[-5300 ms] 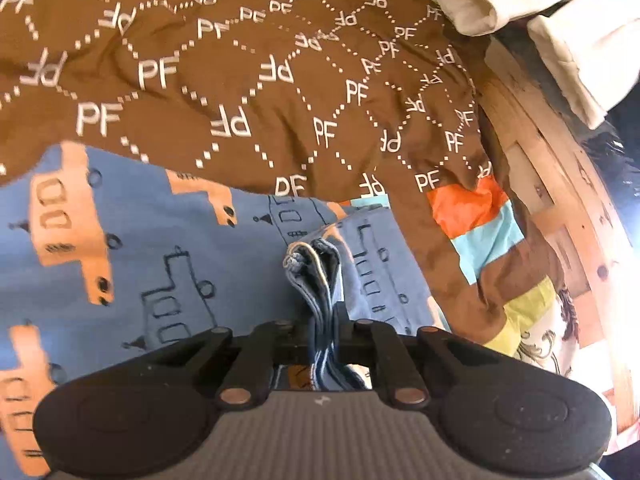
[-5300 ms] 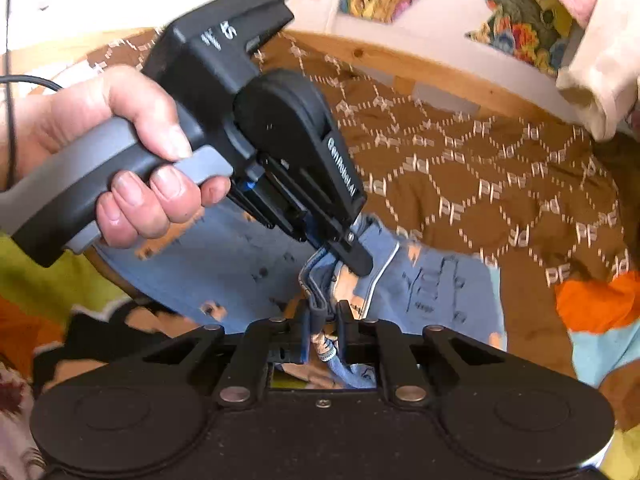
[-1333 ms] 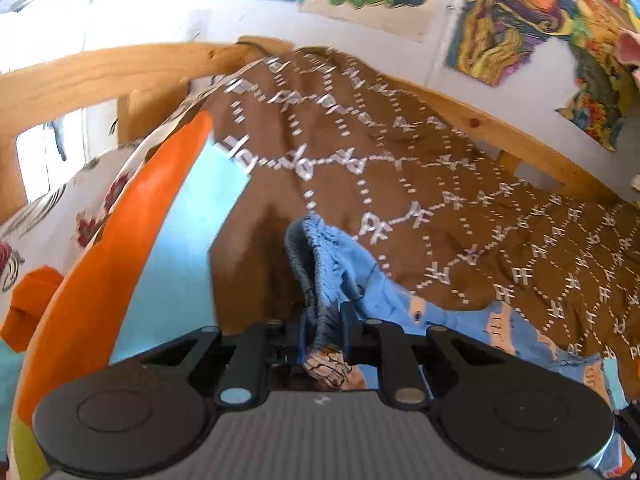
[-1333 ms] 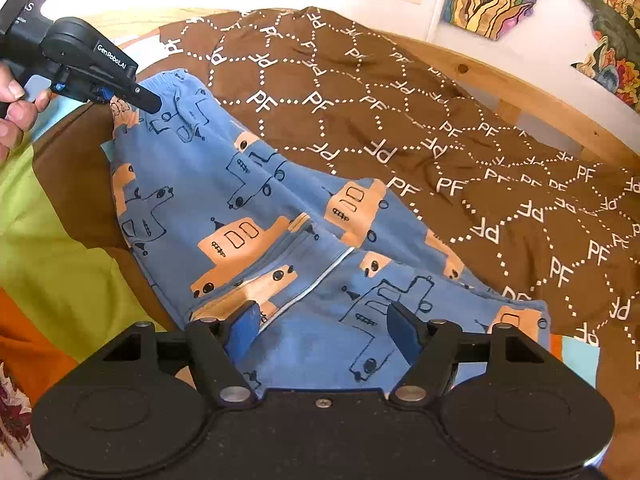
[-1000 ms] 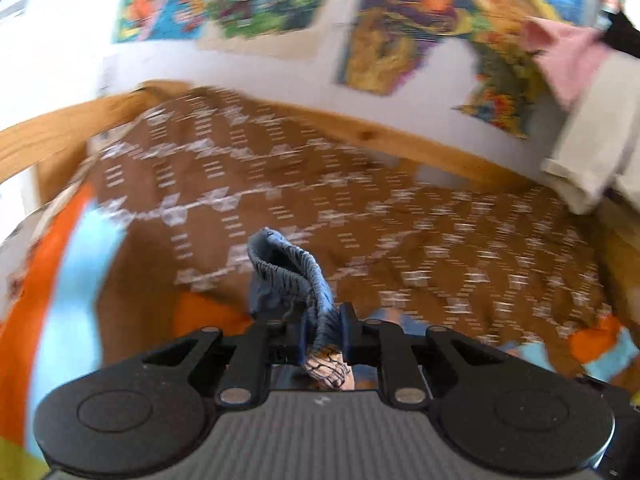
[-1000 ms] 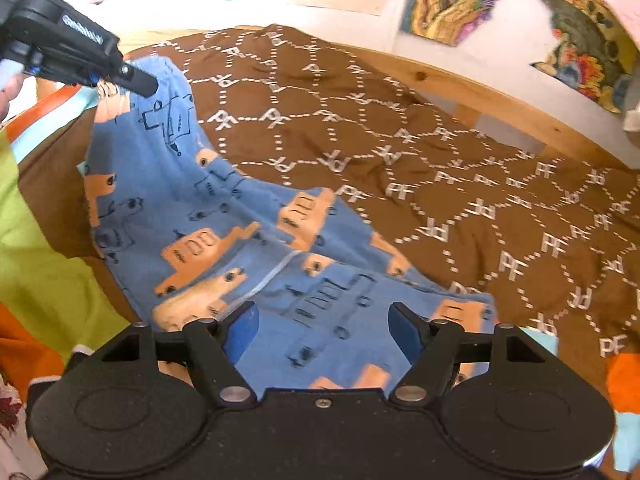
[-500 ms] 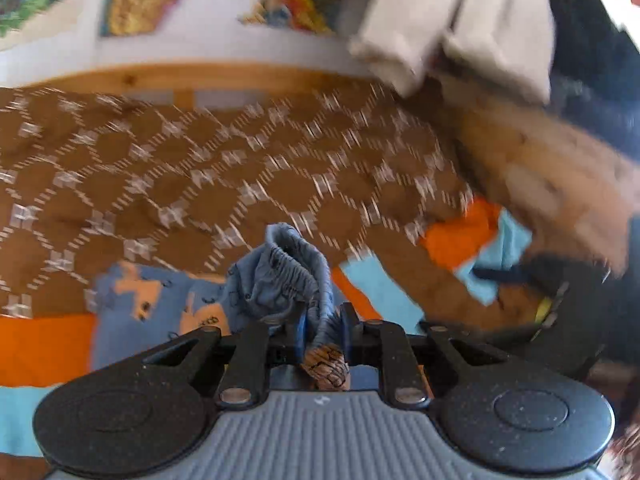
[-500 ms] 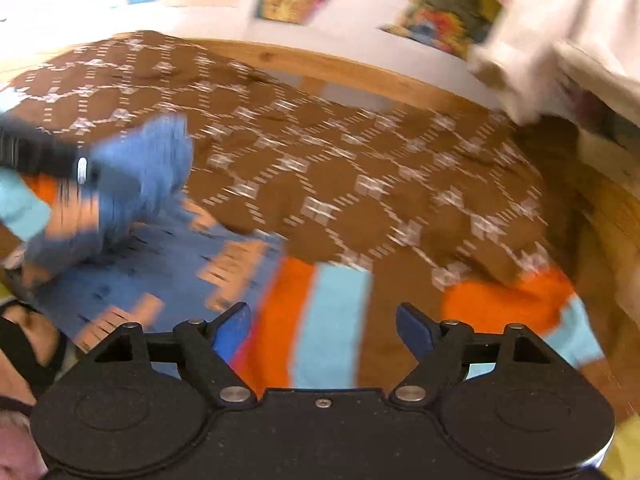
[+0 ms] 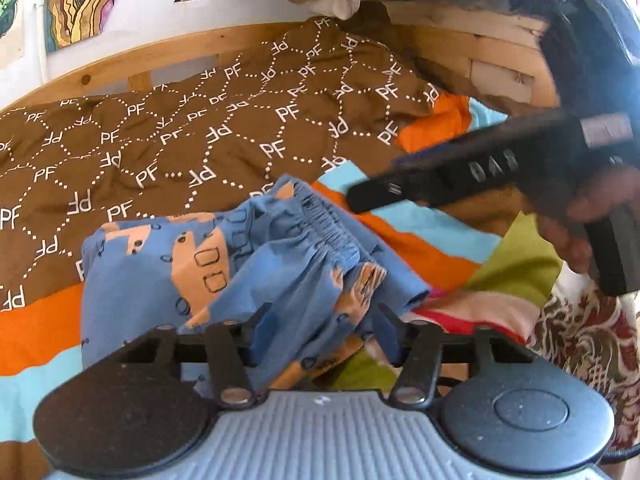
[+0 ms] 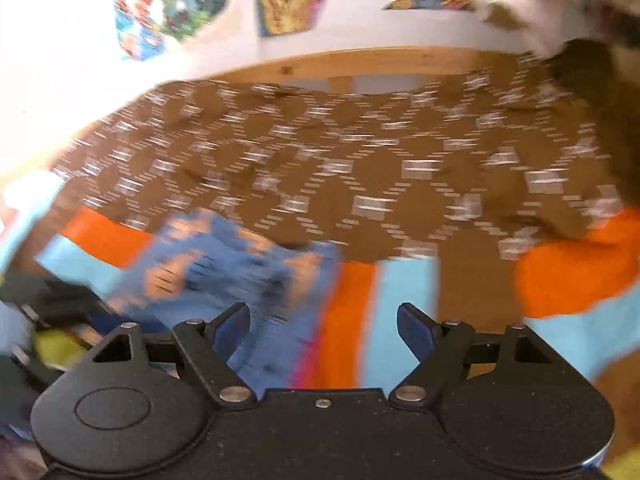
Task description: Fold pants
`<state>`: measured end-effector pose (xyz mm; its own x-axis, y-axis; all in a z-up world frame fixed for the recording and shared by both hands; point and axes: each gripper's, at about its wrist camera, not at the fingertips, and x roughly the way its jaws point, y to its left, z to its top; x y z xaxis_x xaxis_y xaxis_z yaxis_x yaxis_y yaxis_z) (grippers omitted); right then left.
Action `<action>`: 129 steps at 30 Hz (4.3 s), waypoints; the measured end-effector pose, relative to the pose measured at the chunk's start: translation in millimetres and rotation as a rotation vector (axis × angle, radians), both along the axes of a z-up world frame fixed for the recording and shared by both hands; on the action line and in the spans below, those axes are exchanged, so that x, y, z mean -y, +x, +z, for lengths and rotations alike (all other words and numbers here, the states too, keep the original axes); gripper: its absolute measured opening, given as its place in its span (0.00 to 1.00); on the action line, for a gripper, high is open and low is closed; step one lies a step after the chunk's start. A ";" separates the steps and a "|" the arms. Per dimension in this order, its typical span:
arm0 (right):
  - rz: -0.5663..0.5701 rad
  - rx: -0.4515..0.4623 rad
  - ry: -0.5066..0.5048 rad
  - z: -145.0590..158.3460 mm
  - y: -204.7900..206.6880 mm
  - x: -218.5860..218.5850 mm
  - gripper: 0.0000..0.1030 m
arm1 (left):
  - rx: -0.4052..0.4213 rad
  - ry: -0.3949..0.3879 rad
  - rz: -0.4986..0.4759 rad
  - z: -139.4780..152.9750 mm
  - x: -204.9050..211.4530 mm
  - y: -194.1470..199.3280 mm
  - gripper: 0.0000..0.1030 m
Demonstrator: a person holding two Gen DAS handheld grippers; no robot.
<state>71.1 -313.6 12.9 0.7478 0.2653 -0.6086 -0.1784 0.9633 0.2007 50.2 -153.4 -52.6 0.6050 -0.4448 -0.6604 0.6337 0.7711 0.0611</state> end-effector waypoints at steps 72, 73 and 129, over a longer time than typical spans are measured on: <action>-0.122 0.065 -0.095 -4.3 13.0 -45.7 0.85 | 0.036 -0.020 0.401 12.4 -60.5 99.6 1.00; -0.098 0.063 -0.106 -7.3 22.6 -48.5 0.85 | 0.054 0.022 0.386 6.3 -50.6 107.4 1.00; -0.104 -0.117 0.021 -10.9 12.8 -20.3 0.99 | -0.260 -0.137 0.381 -5.1 -128.9 91.0 1.00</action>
